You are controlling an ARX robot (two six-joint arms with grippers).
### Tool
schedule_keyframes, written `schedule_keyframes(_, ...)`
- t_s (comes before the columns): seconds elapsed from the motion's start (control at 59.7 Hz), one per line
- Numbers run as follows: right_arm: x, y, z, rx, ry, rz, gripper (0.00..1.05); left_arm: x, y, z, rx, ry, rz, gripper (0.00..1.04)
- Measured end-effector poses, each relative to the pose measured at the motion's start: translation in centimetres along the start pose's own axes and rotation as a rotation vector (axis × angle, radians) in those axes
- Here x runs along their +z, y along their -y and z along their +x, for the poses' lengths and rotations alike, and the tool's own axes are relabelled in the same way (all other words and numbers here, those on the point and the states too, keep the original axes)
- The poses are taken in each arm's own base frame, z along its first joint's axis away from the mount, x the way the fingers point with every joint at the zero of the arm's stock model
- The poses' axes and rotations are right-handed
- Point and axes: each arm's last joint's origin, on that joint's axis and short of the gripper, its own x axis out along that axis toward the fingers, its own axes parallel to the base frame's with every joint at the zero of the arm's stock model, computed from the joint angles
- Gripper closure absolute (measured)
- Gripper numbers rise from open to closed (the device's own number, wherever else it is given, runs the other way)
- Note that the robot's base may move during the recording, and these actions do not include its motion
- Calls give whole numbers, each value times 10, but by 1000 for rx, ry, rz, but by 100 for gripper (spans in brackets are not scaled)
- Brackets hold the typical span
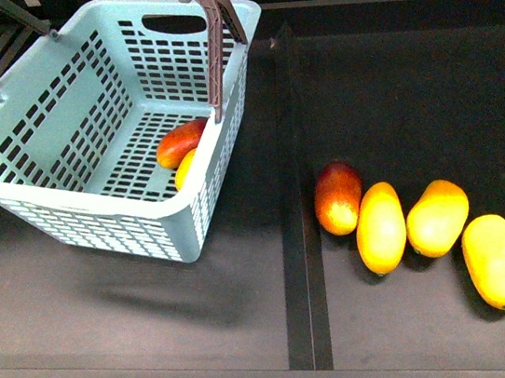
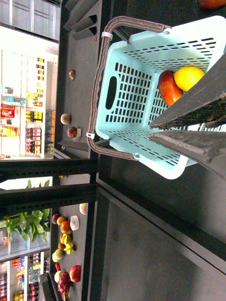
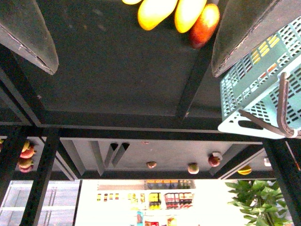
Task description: Pick lemon and mango into basket
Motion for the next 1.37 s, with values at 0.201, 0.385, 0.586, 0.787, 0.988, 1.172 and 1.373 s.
schedule_keyframes(0.201, 0, 0, 0, 0, 0, 0, 9, 0, 0, -7, 0, 2, 0, 102)
schedule_keyframes(0.385, 0, 0, 0, 0, 0, 0, 9, 0, 0, -11, 0, 2, 0, 102)
schedule_keyframes(0.586, 0, 0, 0, 0, 0, 0, 9, -3, 0, -23, 0, -5, 0, 102)
schedule_keyframes(0.787, 0, 0, 0, 0, 0, 0, 9, -3, 0, -23, 0, -3, 0, 102)
schedule_keyframes(0.988, 0, 0, 0, 0, 0, 0, 9, -3, 0, -23, 0, -4, 0, 94)
schedule_keyframes(1.172, 0, 0, 0, 0, 0, 0, 9, -3, 0, -23, 0, -4, 0, 47)
schedule_keyframes(1.373, 0, 0, 0, 0, 0, 0, 9, -3, 0, -23, 0, -4, 2, 8)
